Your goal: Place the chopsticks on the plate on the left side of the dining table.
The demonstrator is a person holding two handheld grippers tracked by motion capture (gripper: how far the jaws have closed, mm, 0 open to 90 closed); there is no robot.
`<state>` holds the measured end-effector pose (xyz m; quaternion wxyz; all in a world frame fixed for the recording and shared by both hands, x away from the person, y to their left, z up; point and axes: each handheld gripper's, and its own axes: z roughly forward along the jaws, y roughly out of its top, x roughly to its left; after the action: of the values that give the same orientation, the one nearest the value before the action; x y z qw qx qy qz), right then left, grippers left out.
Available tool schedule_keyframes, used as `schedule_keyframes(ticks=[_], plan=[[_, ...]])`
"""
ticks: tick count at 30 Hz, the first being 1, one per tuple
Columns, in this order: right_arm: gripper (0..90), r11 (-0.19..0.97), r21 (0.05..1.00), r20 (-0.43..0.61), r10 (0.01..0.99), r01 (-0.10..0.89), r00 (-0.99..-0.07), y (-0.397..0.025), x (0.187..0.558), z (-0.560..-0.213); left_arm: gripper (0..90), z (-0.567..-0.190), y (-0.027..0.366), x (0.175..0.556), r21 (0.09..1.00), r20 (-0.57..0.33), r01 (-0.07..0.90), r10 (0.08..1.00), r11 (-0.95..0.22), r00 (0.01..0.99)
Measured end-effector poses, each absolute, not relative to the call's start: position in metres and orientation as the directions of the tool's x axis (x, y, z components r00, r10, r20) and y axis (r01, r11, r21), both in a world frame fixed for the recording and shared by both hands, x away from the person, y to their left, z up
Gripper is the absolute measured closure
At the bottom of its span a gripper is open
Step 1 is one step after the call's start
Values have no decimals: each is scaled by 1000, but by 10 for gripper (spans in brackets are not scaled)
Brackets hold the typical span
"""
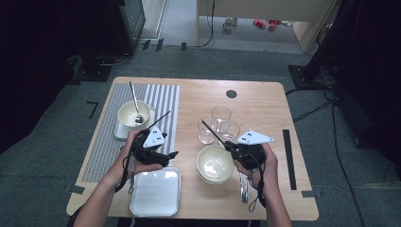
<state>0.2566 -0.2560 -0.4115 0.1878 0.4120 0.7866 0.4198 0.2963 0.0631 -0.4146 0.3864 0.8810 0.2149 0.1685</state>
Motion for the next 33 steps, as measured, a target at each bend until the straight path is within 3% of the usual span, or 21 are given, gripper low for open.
schedule_keyframes(ticks=[33], plan=[[874, 420, 782, 41, 702, 460, -711, -204, 264, -408, 294, -401, 27, 294, 750, 206, 125, 410, -650, 889]])
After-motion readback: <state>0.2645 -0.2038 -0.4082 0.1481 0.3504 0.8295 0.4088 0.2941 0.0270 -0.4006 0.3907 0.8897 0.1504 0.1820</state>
